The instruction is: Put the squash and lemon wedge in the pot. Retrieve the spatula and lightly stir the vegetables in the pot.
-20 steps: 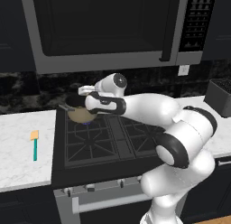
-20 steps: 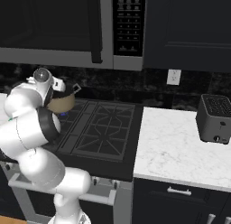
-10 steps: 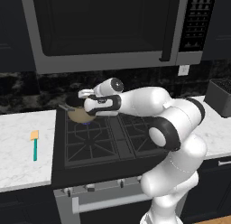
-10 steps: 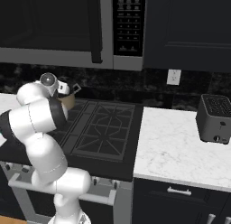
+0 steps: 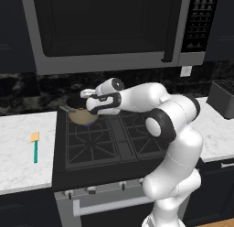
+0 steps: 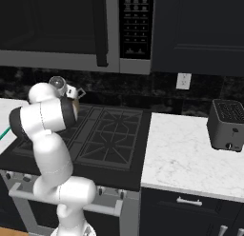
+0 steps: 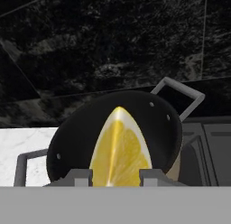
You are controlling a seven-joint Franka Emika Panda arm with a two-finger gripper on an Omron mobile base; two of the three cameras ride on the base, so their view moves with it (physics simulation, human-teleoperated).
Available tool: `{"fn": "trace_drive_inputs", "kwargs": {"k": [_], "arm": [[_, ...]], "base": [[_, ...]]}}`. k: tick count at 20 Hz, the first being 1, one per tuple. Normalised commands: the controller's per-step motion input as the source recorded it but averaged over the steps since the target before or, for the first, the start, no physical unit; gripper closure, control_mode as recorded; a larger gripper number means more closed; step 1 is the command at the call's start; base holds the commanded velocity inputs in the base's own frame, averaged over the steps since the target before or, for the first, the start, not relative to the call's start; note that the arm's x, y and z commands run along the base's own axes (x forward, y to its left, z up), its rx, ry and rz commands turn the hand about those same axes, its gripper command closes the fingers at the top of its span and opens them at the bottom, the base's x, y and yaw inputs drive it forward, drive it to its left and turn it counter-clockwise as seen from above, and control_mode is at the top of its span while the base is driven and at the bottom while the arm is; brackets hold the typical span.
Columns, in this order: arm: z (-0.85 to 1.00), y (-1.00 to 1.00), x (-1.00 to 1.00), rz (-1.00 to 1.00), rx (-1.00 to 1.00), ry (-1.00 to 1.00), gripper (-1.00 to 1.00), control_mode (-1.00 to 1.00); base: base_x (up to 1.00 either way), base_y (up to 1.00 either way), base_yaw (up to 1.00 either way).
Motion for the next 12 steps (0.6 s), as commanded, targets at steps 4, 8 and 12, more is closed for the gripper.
{"fn": "trace_drive_inputs", "kwargs": {"k": [4,8,12], "arm": [[-0.06,0.06,0.18,-0.03,0.0,0.0,1.0,-1.0],[-0.12,0.15,0.15,-0.04,-0.02,0.0,1.0,-1.0],[-0.03,0.16,0.16,-0.05,-0.01,0.0,1.0,-1.0]], "base": [[0.0,0.0,0.0],[0.0,0.0,0.0],[0.0,0.0,0.0]]}}
